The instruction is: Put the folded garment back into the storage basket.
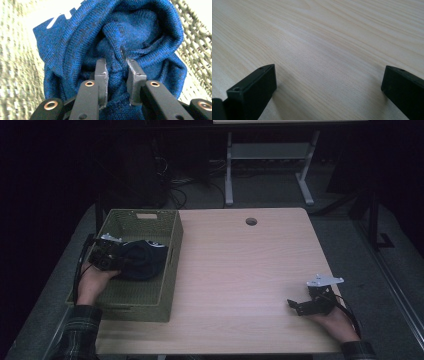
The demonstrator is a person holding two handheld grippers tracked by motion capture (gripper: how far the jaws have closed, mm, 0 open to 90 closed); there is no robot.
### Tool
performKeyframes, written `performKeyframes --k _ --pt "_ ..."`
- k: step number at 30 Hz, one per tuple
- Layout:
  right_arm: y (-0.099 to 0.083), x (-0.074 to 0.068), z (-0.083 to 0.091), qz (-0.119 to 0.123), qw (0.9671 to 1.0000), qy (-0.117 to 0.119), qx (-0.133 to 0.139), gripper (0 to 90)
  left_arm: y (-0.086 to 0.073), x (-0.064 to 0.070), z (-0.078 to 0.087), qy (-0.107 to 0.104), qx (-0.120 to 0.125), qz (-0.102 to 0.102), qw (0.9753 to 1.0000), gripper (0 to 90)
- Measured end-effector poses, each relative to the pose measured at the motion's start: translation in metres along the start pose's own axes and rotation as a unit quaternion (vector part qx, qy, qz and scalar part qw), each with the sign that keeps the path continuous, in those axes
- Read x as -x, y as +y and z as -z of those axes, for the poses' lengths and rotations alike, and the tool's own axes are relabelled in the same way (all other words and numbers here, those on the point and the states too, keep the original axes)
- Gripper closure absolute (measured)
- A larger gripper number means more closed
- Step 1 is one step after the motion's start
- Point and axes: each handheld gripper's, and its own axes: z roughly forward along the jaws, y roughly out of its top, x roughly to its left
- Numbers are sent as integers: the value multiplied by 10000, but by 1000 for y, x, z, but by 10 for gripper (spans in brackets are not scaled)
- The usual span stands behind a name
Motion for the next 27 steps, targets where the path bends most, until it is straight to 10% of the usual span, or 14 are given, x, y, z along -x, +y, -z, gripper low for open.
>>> performKeyframes --k 11,27 --pt "0 0 0 5 10000 5 -1 0 -8 -2 -11 -138 -177 -39 9997 695" --pt "0 0 0 12 10000 8 2 0 1 6 14 18 273 102 9996 279"
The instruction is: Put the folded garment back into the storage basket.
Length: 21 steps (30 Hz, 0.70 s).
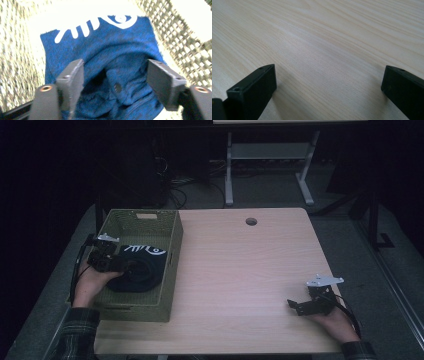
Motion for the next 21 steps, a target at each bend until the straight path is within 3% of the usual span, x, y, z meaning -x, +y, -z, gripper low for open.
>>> performKeyframes --k 5,8,11,15,19,21 --pt "0 0 0 -4 10000 4 -1 0 12 13 10 40 274 54 9996 199" --pt "0 0 0 8 10000 5 2 0 20 21 14 -62 457 127 9989 167" --pt "0 0 0 9 10000 5 3 0 27 31 18 -144 593 68 9981 162" --pt "0 0 0 5 10000 4 2 0 34 47 19 -350 821 47 9960 160" --pt "0 0 0 0 10000 11 -1 0 39 65 15 -512 898 -57 9946 160" --pt "0 0 0 17 10000 15 5 0 43 79 12 -649 962 -138 9932 160"
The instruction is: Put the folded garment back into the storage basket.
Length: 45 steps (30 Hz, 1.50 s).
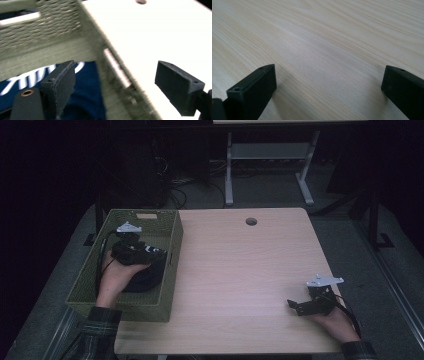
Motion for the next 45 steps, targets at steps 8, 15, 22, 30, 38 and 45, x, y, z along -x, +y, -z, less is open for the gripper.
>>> performKeyframes --k 8,15,22,30,38,45 --pt "0 0 0 13 10000 11 0 0 9 34 -16 -333 27 -249 9991 160" --pt "0 0 0 20 10000 13 4 0 12 64 -34 -605 14 -416 9973 130" --pt "0 0 0 26 10000 22 -2 0 6 93 -53 -874 39 -595 9944 131" --pt "0 0 0 36 10000 26 0 0 -8 124 -75 -1055 75 -761 9915 131" --pt "0 0 0 59 10000 33 -4 0 -30 144 -97 -1121 -73 -1010 9885 131" --pt "0 0 0 70 10000 43 -5 0 -51 148 -107 -1062 -146 -1112 9880 131"
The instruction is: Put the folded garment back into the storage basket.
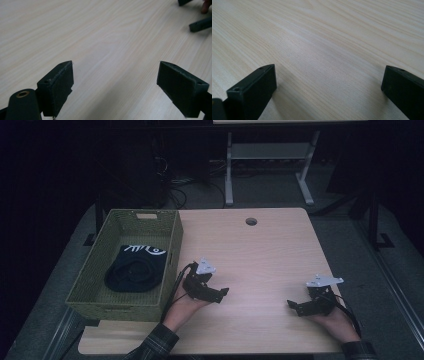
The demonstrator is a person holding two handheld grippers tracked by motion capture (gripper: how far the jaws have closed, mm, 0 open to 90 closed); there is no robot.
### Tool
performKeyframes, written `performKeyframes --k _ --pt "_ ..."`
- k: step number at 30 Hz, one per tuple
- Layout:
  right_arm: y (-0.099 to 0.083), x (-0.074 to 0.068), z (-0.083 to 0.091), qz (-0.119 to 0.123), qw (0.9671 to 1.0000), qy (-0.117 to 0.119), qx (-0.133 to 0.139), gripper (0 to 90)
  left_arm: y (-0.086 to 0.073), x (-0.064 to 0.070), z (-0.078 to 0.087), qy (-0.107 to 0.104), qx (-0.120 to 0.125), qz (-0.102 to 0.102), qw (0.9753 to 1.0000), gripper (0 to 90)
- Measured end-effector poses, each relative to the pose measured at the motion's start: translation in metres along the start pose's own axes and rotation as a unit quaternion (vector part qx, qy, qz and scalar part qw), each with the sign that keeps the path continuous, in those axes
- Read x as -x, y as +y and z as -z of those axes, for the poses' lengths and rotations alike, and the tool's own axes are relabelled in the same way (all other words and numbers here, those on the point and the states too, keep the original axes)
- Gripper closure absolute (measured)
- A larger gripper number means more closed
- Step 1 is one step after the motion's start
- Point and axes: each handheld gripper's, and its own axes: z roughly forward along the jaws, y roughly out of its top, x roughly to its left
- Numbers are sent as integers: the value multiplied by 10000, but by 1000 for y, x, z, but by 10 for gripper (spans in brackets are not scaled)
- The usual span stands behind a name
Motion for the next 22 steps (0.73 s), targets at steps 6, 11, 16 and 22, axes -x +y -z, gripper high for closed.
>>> performKeyframes --k 6,11,16,22 --pt "0 0 0 6 10000 9 1 0 -16 1 -16 134 -251 -142 9995 131" --pt "0 0 0 4 10000 13 2 0 -24 -1 -25 107 -446 -89 9989 131" --pt "0 0 0 5 10000 18 -2 0 -28 -3 -30 132 -575 -135 9982 130" --pt "0 0 0 21 10000 35 -7 0 -30 -4 -32 157 -677 -179 9974 130"
